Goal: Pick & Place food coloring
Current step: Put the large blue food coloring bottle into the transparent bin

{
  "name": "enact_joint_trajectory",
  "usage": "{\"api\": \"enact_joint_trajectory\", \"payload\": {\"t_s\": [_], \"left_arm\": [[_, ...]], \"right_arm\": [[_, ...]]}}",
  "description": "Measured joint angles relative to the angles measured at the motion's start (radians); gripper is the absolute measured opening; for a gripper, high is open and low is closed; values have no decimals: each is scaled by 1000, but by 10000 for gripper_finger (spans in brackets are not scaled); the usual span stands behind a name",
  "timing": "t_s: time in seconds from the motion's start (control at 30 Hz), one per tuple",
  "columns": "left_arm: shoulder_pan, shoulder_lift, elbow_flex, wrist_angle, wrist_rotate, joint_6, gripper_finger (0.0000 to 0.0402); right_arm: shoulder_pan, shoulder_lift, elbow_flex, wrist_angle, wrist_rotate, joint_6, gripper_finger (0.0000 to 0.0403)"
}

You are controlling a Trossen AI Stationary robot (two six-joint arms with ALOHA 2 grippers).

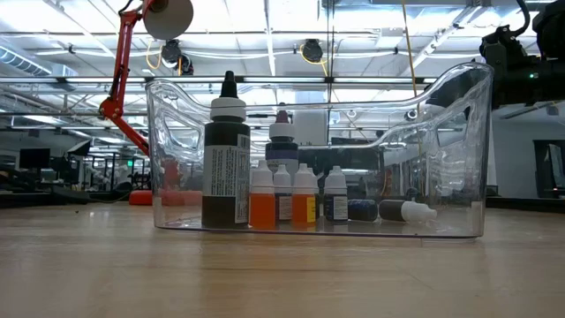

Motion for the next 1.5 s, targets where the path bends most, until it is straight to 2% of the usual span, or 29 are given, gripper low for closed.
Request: {"api": "enact_joint_trajectory", "payload": {"t_s": [0.17,0.33,0.73,0.87,0.93,1.0,1.17,1.37,1.5], "left_arm": [[-62,0,-73,-3,28,-129,367],[-97,0,-131,-8,33,-172,367],[-82,2,-148,24,12,-112,367],[-79,1,-148,38,-27,-100,367],[-80,0,-152,91,-77,-44,367],[-81,0,-170,179,-108,83,367],[-80,0,-256,358,-107,395,367],[-62,1,-372,386,17,525,367],[-61,1,-440,408,24,576,367]], "right_arm": [[0,0,0,0,0,0,167],[0,0,0,0,0,0,167],[0,0,0,0,0,0,167],[0,0,0,0,0,0,167],[0,0,0,0,0,0,167],[0,0,0,0,0,0,167],[0,0,0,0,0,0,167],[0,0,0,0,0,0,167],[0,0,0,0,0,0,167]]}}
